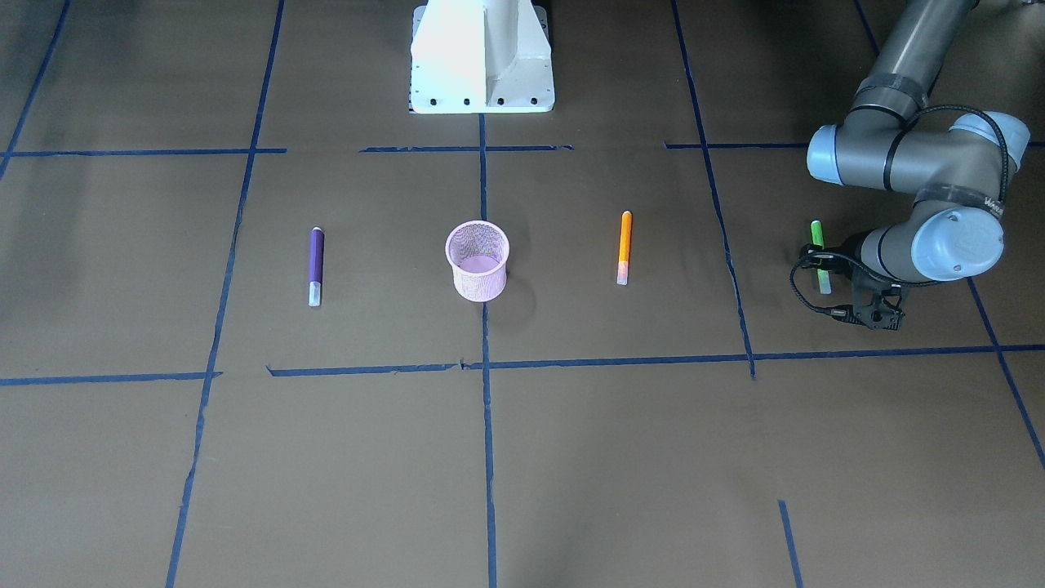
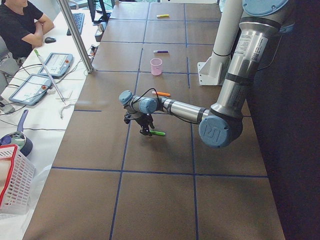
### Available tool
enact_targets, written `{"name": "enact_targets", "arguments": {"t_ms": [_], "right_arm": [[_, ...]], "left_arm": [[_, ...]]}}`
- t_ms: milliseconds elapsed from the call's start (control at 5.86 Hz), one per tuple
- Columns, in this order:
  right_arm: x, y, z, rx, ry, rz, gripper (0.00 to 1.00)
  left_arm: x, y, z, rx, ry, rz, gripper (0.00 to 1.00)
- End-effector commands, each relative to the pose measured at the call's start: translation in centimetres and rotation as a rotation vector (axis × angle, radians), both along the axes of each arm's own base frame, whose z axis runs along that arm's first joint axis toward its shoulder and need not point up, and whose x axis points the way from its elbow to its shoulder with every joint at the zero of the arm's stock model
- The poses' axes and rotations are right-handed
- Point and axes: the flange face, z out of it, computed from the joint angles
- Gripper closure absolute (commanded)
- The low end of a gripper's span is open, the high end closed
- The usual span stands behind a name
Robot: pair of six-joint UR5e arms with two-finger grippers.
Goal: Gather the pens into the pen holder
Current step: 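Lower the left gripper onto the green highlighter and grasp it, then carry the green highlighter with the left gripper over the pink cup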
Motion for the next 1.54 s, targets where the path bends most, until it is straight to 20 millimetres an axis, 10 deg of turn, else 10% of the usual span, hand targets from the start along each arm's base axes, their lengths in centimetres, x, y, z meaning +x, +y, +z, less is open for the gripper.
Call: {"name": "enact_targets", "arguments": {"t_ms": [0, 171, 512, 1024, 1366], "right_arm": [[0.0, 0.1, 0.0, -0.001, 0.000, 0.000, 0.00], [0.0, 0.0, -0.1, 0.002, -0.002, 0.000, 0.00], [0.0, 0.1, 0.1, -0.003, -0.002, 0.000, 0.00], [0.0, 0.0, -0.7, 0.013, -0.005, 0.001, 0.00], [0.0, -0.1, -0.8, 0.016, -0.006, 0.001, 0.00]], "left_arm": [[0.0, 0.0, 0.1, 0.002, 0.002, 0.004, 0.82], [0.0, 0.0, -0.1, 0.004, 0.005, 0.004, 1.00], [-0.1, -0.1, -1.6, 0.026, 0.026, 0.002, 1.00], [-1.3, 2.2, -18.0, 0.298, 0.209, -0.003, 1.00], [4.2, 4.9, -33.0, 0.440, 0.313, -0.069, 0.99]]}}
